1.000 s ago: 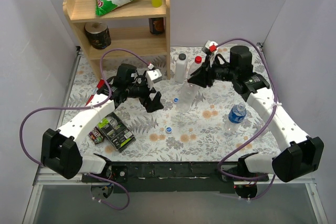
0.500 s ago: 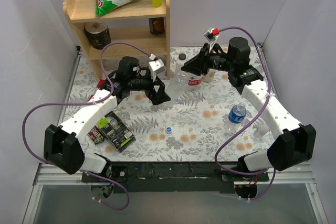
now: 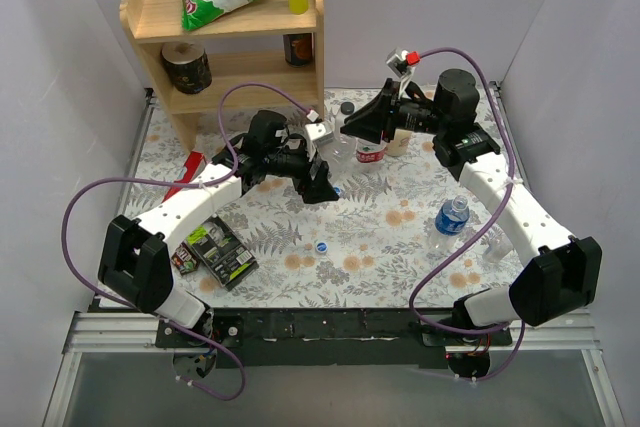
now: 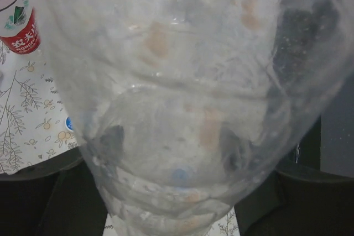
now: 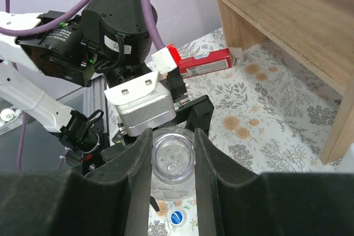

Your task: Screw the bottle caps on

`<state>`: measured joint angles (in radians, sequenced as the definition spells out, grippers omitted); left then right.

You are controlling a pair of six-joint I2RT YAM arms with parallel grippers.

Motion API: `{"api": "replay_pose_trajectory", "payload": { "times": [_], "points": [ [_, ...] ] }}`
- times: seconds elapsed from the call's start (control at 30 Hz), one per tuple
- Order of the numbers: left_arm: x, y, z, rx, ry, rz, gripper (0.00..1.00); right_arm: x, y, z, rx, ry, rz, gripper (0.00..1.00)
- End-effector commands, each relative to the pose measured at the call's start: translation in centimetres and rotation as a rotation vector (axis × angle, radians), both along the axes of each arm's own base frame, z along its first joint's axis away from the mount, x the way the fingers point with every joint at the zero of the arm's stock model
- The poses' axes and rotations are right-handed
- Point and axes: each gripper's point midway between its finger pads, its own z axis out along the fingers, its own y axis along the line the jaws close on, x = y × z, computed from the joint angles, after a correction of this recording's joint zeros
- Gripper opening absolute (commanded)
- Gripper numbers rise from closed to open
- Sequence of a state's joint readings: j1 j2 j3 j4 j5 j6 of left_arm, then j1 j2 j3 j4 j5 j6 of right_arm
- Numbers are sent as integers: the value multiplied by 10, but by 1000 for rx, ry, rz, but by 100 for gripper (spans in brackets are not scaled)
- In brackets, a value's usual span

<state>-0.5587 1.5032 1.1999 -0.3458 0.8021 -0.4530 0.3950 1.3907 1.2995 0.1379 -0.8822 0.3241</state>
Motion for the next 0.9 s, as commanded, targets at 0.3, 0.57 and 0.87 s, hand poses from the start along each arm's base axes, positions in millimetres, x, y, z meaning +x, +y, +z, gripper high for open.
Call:
{"api": "replay_pose_trajectory", "payload": {
  "times": [0.3, 0.57, 0.87],
  "points": [
    [-13, -1, 20, -58, -46, -57, 33, -19, 4, 10, -23, -100, 100, 52],
    [-40, 43, 7, -30, -61, 95, 0, -41, -35, 13, -293, -254, 45, 65],
    [-41, 123, -4, -4, -34, 379, 0, -95, -24, -150, -625, -347, 401, 62]
  ]
}}
